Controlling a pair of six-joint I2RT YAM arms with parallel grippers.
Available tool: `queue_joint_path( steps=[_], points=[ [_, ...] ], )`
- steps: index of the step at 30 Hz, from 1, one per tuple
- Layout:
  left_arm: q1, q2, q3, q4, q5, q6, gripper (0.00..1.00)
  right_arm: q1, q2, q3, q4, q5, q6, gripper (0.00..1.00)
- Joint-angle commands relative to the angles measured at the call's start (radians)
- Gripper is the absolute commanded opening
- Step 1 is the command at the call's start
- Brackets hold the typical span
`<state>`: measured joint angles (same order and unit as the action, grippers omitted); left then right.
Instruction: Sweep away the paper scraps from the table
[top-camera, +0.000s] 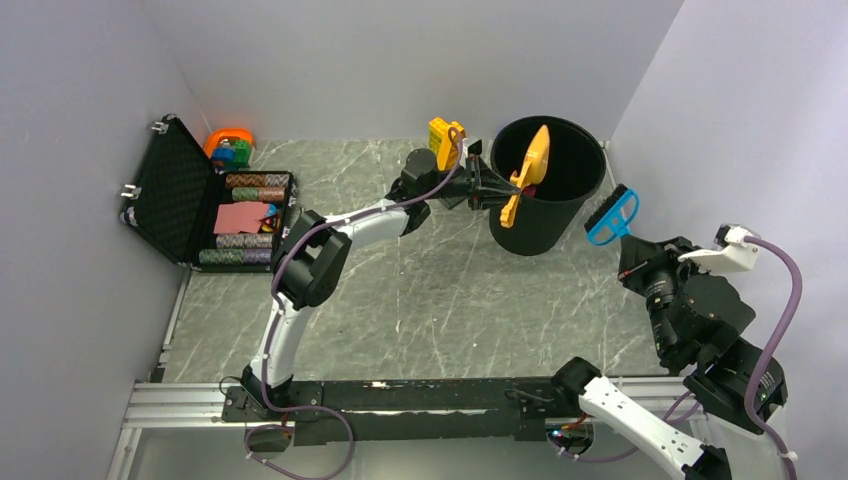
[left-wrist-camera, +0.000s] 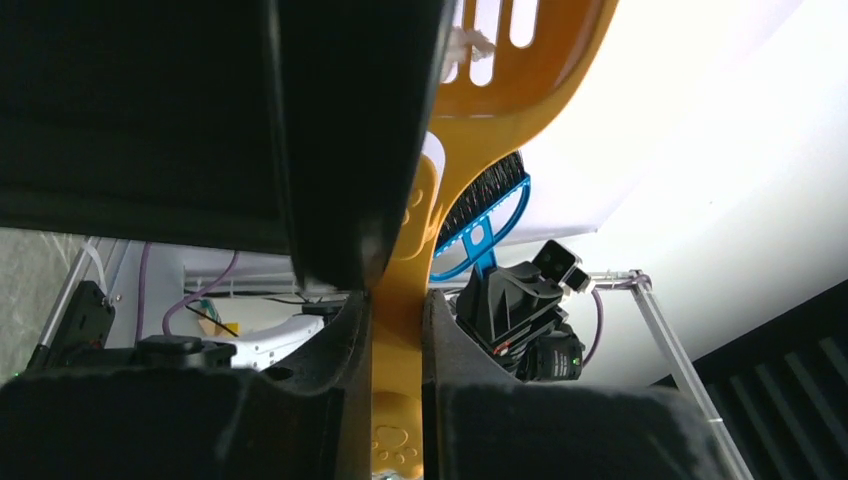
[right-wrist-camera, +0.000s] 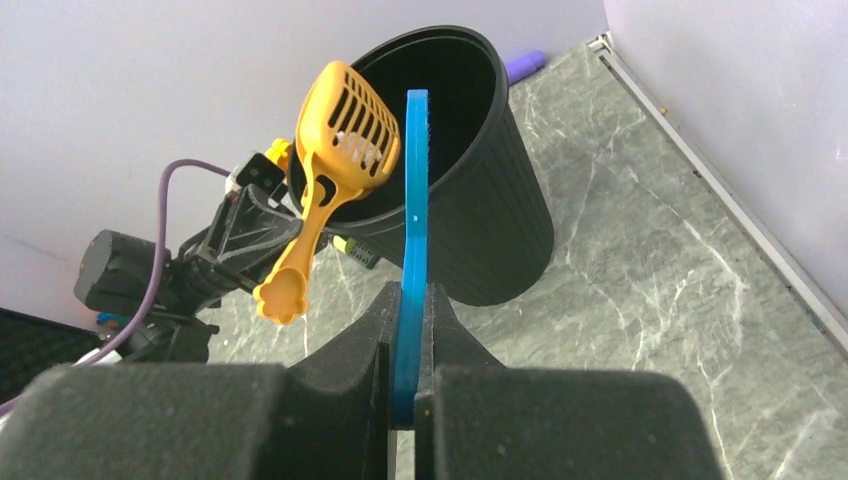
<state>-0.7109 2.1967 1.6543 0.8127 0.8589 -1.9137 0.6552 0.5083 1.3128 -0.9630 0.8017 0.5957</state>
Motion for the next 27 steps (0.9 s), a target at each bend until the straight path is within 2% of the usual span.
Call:
queue_joint_path(
  steps=[1,4,7,14,18,21,25,27],
  points=[
    [-0.008,-0.038,0.074,0.001,0.029,0.025,0.0,0.0,0.025,0.005,0.059,-0.011,-0.002,0.0],
    [-0.008,-0.056,0.155,-0.098,0.055,0.109,0.0,0.001,0.047,0.028,0.058,-0.02,-0.01,0.0],
    [-0.008,-0.066,0.176,-0.094,0.068,0.123,0.0,0.001,0.055,0.035,0.052,-0.02,-0.002,0.0],
    [-0.007,-0.049,-0.016,0.04,0.042,0.075,0.0,0.001,0.039,0.013,0.045,-0.03,0.027,0.0],
    [-0.017,-0.025,-0.039,0.01,0.036,0.102,0.0,0.001,0.04,0.025,0.032,-0.035,0.04,0.0],
    [-0.027,-0.038,0.052,-0.117,0.064,0.188,0.0,0.001,0.046,0.044,0.021,-0.034,0.038,0.0],
    [-0.029,-0.088,0.164,-0.389,0.065,0.39,0.0,0.001,0.039,0.033,0.029,-0.018,0.017,0.0],
    [-0.027,-0.103,0.192,-0.435,0.058,0.424,0.0,0.001,0.028,0.021,0.033,-0.011,0.018,0.0]
  ],
)
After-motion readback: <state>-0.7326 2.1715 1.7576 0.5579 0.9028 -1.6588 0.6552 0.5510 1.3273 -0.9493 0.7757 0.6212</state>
